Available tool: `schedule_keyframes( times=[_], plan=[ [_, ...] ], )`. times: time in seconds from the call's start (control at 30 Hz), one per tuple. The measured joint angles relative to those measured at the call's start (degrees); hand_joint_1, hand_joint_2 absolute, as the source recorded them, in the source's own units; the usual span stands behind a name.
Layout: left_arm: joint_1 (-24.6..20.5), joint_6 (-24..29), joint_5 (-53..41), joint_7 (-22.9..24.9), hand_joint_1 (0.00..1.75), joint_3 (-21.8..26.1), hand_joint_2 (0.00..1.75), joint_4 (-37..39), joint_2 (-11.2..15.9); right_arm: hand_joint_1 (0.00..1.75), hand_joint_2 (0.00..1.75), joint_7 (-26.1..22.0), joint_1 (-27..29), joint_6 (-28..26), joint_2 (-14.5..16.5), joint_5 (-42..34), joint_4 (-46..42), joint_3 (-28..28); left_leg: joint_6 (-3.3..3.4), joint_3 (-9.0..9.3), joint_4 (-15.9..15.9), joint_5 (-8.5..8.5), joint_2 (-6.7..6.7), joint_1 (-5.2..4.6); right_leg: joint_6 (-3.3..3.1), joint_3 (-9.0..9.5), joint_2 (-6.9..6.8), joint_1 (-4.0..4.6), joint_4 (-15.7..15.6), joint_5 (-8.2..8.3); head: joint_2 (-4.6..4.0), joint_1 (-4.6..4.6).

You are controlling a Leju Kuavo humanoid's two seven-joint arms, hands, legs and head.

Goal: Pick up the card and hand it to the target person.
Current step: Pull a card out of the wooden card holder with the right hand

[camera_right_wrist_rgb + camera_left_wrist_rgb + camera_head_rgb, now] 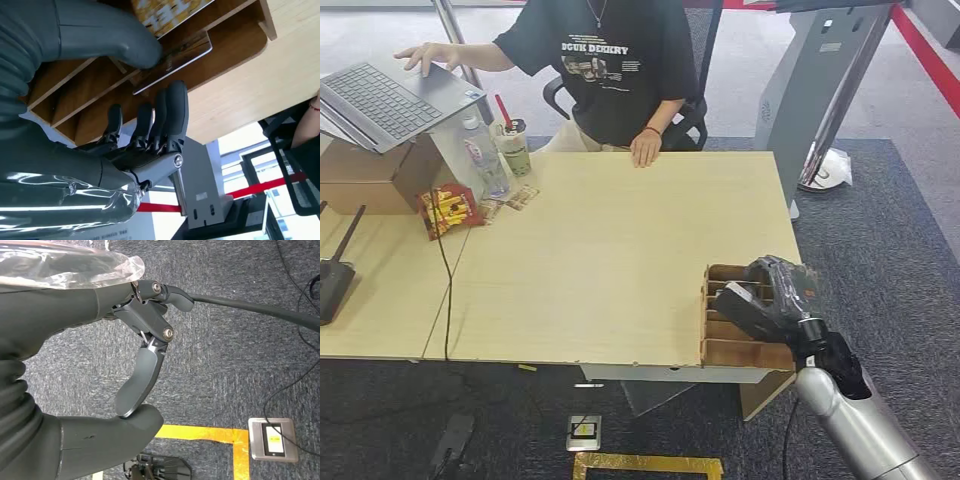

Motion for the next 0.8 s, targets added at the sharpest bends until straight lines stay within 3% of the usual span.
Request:
schedule_keyframes(
  times=[0.07,0.2,0.23,0.8],
  plan=[
    [0.0,0.0,0.1,0.0,0.0,0.0,1.75,0.0,0.0,1.05,1.75,0.3,0.0,-0.1,0.0,0.9,0.2,0.0,0.0,0.0,0.0,0.0,0.0,0.0,0.0,0.0,0.0,0.0,0.0,0.0,0.0,0.0],
    [0.0,0.0,0.2,0.0,0.0,0.0,1.75,0.0,0.0,1.63,1.75,1.2,-0.2,-0.3,0.0,4.0,1.0,0.1,0.0,0.0,0.0,0.0,0.0,0.0,0.0,0.0,0.0,0.0,0.0,0.0,-0.01,0.01],
    [0.0,0.0,0.2,0.0,0.0,0.0,1.75,0.0,0.0,1.69,1.75,1.3,-0.4,-0.4,0.0,4.5,1.2,0.1,0.0,0.0,0.0,0.0,0.0,0.0,0.0,0.0,0.0,0.0,0.0,0.0,-0.01,0.01],
    [0.0,0.1,0.0,0.2,0.0,0.0,1.75,0.0,-0.1,1.69,1.75,1.4,-1.3,-0.8,0.2,4.8,1.2,-0.7,0.0,0.0,0.0,0.0,0.0,0.0,0.0,0.0,0.0,0.0,0.0,0.01,0.0,0.01]
  ],
)
